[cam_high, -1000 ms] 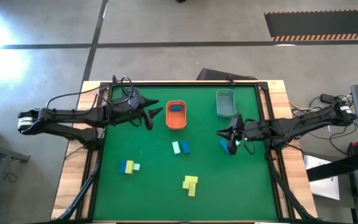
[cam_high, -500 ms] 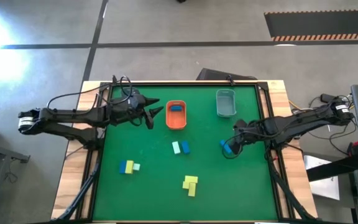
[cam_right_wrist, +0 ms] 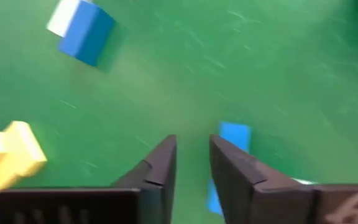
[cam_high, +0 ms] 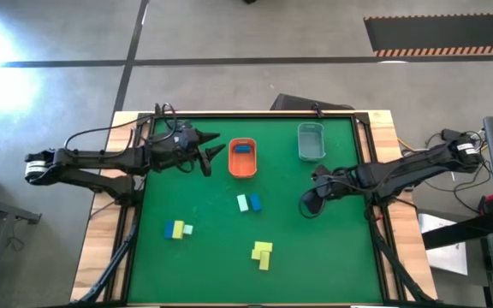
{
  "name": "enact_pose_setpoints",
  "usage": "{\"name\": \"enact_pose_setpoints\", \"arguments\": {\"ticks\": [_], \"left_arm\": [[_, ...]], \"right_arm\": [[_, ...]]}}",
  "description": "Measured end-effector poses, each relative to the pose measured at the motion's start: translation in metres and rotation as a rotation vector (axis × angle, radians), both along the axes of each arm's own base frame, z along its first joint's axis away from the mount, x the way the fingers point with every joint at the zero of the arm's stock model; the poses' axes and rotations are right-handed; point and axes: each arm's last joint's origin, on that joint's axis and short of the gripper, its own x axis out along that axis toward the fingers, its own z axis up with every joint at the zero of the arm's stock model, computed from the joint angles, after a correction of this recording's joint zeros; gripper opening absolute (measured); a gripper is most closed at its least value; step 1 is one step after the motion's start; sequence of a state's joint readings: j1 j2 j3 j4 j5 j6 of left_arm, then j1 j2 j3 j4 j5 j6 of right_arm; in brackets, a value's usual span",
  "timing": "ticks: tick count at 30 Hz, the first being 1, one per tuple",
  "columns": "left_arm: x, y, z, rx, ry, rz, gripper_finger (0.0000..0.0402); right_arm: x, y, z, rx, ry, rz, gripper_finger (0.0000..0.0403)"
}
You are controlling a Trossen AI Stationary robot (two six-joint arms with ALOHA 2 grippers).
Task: Sort & place blocks by color
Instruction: Put the yellow wooden block into the green bin
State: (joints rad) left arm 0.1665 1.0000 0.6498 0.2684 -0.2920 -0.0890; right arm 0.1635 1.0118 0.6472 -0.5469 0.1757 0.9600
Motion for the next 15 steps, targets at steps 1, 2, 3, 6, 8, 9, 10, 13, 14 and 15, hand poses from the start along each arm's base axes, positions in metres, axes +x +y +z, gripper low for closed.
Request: {"name": "enact_pose_setpoints", "arguments": {"ticks": [1,2,3,6,8,9,10,13,14,15], "left_arm": [[0.000,0.000,0.000,0.002,-0.003,0.001,0.0182],[0.000,0.000,0.000,0.002,-0.001,0.001,0.0182],[0.000,0.000,0.000,0.002,-0.001,0.001,0.0182],[0.000,0.000,0.000,0.002,0.000,0.001,0.0182],[0.000,0.000,-0.001,0.002,0.004,0.001,0.0182],[0.000,0.000,-0.002,0.001,0.005,0.001,0.0182],[0.001,0.000,-0.002,0.001,0.006,0.001,0.0182],[0.000,0.000,-0.002,0.001,0.005,0.001,0.0182],[0.000,0.000,-0.002,0.001,0.006,0.001,0.0182],[0.000,0.000,-0.002,0.000,0.008,0.001,0.0182]], "right_arm": [[0.003,0.001,0.000,0.003,-0.018,0.000,0.0106],[0.006,0.001,0.000,0.005,-0.029,0.000,0.0121],[0.009,0.001,0.000,0.005,-0.030,-0.001,0.0135],[0.020,0.003,0.007,0.001,-0.039,-0.006,0.0173],[0.030,0.005,0.011,-0.004,-0.042,-0.004,0.0192],[0.036,0.005,0.013,-0.011,-0.044,0.001,0.0200],[0.041,0.006,0.015,-0.021,-0.044,0.005,0.0206],[0.055,0.008,0.018,-0.048,-0.004,0.016,0.0215],[0.058,0.009,0.019,-0.054,0.024,0.017,0.0216],[0.062,0.009,0.019,-0.059,0.054,0.017,0.0216]]}}
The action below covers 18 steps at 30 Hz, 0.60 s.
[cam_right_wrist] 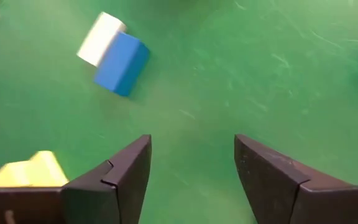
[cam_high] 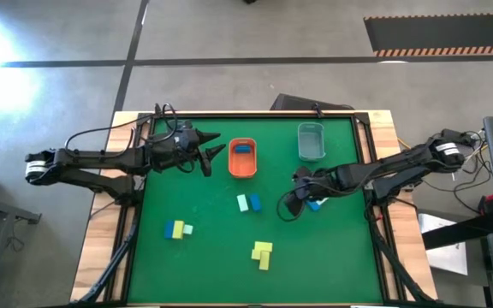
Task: Sort & place blocks by color
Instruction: Put the yellow wooden block into the green bin
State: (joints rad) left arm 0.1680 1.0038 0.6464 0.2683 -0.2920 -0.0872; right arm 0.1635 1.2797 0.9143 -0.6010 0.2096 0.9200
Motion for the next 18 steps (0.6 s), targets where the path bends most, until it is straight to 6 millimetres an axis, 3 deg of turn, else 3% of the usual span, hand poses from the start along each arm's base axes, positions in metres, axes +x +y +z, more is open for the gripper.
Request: {"name": "enact_pose_setpoints", "arguments": {"ticks": [8,14,18], "left_arm": [[0.000,0.000,-0.001,-0.002,0.010,0.000,0.0182],[0.000,0.000,-0.004,-0.005,0.025,0.000,0.0182],[0.000,0.000,-0.005,-0.006,0.027,0.000,0.0182]], "right_arm": [[0.024,0.008,0.003,-0.007,0.233,0.012,0.0217],[0.025,0.017,0.003,-0.020,0.456,0.041,0.0217],[0.027,0.022,0.002,0.002,0.491,0.096,0.0217]]}}
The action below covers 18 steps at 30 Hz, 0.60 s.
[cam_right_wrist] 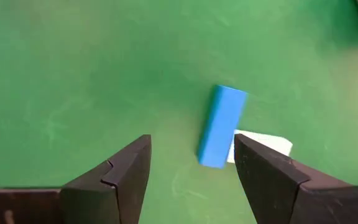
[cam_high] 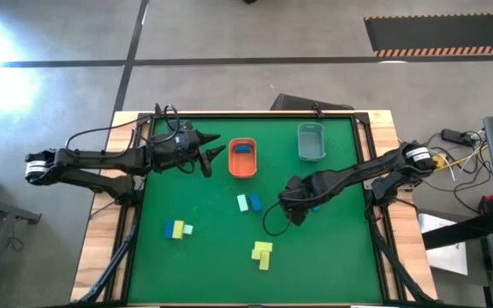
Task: Sort & place blocks by color
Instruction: Put the yellow wooden block into the green bin
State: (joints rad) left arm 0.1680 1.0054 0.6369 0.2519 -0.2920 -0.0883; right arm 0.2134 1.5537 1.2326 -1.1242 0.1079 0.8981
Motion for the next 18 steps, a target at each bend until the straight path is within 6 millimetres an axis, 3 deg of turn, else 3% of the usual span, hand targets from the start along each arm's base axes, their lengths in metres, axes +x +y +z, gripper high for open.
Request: {"name": "enact_pose_setpoints", "arguments": {"ticks": [6,13,18], "left_arm": [[0.000,0.000,0.000,0.000,0.000,0.000,0.0182],[0.000,0.000,0.000,0.000,0.000,0.000,0.0182],[0.000,0.000,0.000,0.000,0.001,0.000,0.0182]], "right_arm": [[0.004,0.023,-0.001,0.029,-0.056,0.299,0.0213],[0.027,0.055,-0.008,-0.041,-0.322,0.529,0.0200],[0.044,0.081,-0.028,-0.082,-0.458,0.710,0.0181]]}}
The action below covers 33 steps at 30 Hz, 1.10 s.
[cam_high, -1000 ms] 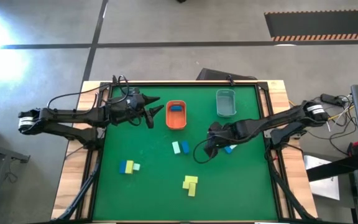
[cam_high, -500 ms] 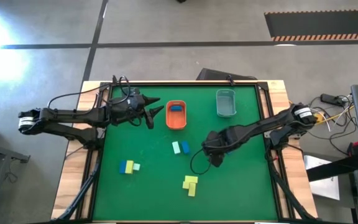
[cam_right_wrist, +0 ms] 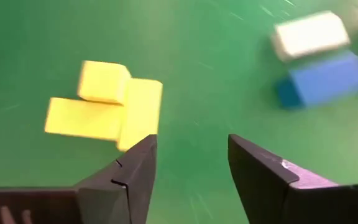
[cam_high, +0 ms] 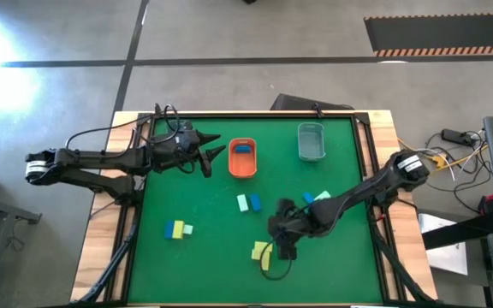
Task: Sort & place blocks by color
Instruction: Put the yellow wooden block into the green bin
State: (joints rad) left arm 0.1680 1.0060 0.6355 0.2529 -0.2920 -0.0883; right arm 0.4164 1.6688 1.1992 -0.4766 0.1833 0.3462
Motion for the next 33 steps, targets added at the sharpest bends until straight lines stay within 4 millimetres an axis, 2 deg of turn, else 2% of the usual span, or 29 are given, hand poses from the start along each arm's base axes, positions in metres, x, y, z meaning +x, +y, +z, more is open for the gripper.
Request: {"name": "enact_pose_setpoints", "arguments": {"ticks": [5,12,18,28,33], "left_arm": [[0.000,0.000,-0.001,0.000,0.002,0.000,0.0182],[0.000,0.000,-0.001,-0.001,0.003,0.000,0.0182],[0.000,0.000,-0.001,-0.002,0.003,0.000,0.0182],[0.000,0.000,-0.001,-0.002,0.005,0.000,0.0182],[0.000,0.000,-0.001,-0.002,0.005,0.000,0.0182]], "right_arm": [[0.009,0.008,-0.024,-0.019,0.004,0.060,0.0125],[0.015,0.010,-0.044,0.106,-0.006,0.134,0.0018],[0.015,0.010,-0.048,0.122,-0.008,0.121,0.0013],[0.013,-0.004,-0.057,0.142,0.012,0.044,0.0012],[0.013,-0.009,-0.054,0.044,-0.006,-0.001,0.0012]]}}
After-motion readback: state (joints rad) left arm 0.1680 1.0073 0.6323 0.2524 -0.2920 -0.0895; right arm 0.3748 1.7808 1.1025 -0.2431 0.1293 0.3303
